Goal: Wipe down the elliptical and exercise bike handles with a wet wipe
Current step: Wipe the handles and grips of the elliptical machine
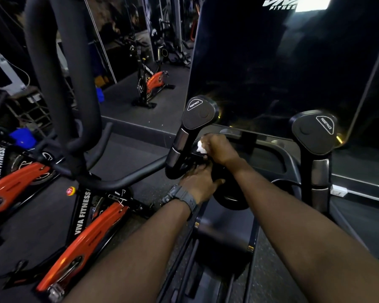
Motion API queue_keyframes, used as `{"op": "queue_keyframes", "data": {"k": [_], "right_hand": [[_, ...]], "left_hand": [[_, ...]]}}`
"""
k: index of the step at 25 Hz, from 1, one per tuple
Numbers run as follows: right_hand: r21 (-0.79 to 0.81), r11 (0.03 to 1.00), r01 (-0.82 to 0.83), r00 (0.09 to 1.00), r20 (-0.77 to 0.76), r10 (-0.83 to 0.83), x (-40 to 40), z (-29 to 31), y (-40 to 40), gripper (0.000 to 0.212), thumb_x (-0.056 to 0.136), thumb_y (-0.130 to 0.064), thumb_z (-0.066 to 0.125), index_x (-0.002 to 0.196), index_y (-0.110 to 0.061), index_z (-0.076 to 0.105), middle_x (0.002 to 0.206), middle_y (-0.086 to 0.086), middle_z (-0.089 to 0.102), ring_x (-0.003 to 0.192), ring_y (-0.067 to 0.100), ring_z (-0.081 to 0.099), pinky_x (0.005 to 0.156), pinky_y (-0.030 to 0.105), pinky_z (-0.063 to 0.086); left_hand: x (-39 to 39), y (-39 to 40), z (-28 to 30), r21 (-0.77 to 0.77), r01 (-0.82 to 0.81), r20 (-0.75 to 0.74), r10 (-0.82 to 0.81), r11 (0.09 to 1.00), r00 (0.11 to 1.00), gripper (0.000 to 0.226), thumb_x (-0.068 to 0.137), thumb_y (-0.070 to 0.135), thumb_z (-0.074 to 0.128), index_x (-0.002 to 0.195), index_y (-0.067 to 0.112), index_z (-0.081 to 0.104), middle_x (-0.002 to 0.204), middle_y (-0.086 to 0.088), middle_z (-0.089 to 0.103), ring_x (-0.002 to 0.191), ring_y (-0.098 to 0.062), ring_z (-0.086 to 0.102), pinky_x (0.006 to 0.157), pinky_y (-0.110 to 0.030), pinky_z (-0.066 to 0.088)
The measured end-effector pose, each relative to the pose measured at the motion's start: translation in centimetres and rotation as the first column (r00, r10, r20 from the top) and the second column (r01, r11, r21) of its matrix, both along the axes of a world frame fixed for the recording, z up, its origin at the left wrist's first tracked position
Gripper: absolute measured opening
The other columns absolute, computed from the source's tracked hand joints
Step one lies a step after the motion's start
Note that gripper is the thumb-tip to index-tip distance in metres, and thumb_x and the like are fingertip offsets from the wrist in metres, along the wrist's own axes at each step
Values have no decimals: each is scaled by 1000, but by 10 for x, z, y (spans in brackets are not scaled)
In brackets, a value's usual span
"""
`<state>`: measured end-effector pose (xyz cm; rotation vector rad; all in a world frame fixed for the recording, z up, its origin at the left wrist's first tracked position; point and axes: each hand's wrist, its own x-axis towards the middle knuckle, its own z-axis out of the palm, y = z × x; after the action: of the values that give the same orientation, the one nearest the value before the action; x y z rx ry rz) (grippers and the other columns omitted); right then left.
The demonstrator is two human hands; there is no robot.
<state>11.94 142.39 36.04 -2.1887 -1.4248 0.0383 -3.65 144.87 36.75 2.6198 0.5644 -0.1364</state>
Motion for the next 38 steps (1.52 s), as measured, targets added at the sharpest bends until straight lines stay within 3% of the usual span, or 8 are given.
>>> {"op": "queue_keyframes", "data": {"k": [4,8,10,14,19,25,33,38], "right_hand": [[-39,989,-140,988,-70,137,-1,-1,-2,12,85,-12,67,93,-11,76,98,-1,74,91,9,67,80,22,50],[-188,939,288,949,-77,-306,17,3,-24,31,97,-29,49,116,-13,68,123,16,66,113,33,63,95,36,48],[-104,993,62,998,-16,-65,-2,1,-22,36,99,-24,43,121,-6,66,127,22,62,118,36,58,99,34,41],[-281,914,293,948,-42,-317,5,-3,-34,92,84,-81,0,140,-27,50,149,11,46,136,29,44,113,42,32],[-307,928,211,976,16,-216,-14,-9,-39,91,85,-79,-4,152,-29,32,162,4,24,150,19,19,118,46,16],[-270,957,109,981,-126,-147,-23,8,-47,64,100,-60,15,151,-26,35,159,3,30,148,17,23,120,43,15],[-269,929,256,963,-17,-270,-22,2,-54,92,83,-82,-3,142,-33,48,154,-4,40,145,17,31,119,47,18],[-287,905,315,946,172,-274,-36,12,-49,63,94,-71,20,136,-37,52,145,-7,50,136,22,39,109,48,18]], "left_hand": [[-2,-1,-1,18,-3,-11,3,1000,1000,64,95,55,48,148,21,35,155,-9,34,143,-32,31,116,-43,29],[-1,1,-4,24,15,-27,-15,1000,1000,77,98,53,43,158,20,7,166,1,0,152,-27,-1,124,-40,5],[2,3,-5,47,20,-4,-20,999,1000,76,97,53,46,157,19,15,165,-3,10,152,-26,4,124,-41,8],[6,3,1,100,62,-66,-55,993,996,81,96,55,44,158,20,5,166,2,-2,152,-21,-8,123,-43,2],[2,1,2,89,51,-56,-47,995,997,83,95,57,43,158,20,2,166,-3,-1,153,-24,-3,124,-43,4],[3,4,-5,104,70,-73,-63,992,995,87,94,64,38,158,21,-3,166,-2,-7,152,-22,-11,124,-45,3],[4,4,-4,93,68,-100,-59,993,993,66,103,46,26,158,23,-2,165,6,-12,151,-22,-14,123,-45,-4],[7,9,-10,113,74,-86,-65,991,994,68,101,44,27,158,23,-3,166,0,-9,152,-25,-12,123,-49,-2]]}}
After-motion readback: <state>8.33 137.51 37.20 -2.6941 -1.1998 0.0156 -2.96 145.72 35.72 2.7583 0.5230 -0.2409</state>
